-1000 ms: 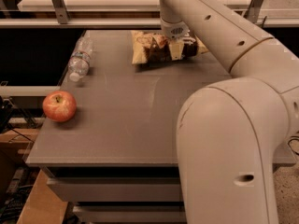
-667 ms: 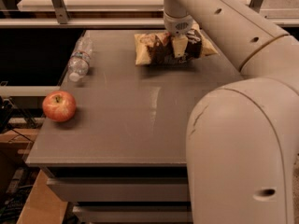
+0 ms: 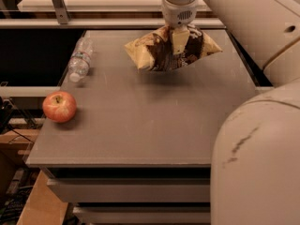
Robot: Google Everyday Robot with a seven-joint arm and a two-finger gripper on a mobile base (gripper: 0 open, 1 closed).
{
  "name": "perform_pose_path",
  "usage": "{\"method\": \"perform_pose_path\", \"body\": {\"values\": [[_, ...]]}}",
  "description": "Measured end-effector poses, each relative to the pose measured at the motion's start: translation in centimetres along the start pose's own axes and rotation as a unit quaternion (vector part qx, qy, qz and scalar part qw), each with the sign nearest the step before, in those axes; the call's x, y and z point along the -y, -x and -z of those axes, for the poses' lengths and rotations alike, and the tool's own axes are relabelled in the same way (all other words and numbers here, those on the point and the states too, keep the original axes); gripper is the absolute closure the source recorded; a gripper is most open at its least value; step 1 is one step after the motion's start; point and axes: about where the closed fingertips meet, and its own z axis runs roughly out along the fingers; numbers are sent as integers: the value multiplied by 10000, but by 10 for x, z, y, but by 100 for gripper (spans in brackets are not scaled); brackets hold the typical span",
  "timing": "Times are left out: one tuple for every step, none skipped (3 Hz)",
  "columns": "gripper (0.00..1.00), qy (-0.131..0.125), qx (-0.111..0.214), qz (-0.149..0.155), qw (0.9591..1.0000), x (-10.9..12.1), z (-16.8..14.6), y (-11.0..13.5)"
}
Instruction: Move brown chip bag near apple
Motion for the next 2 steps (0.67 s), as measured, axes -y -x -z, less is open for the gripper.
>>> {"method": "perform_pose_path", "body": {"values": [[100,96,267,223,9993,-27,17,30],[100,237,565,543,9966,-63,26,67]]}}
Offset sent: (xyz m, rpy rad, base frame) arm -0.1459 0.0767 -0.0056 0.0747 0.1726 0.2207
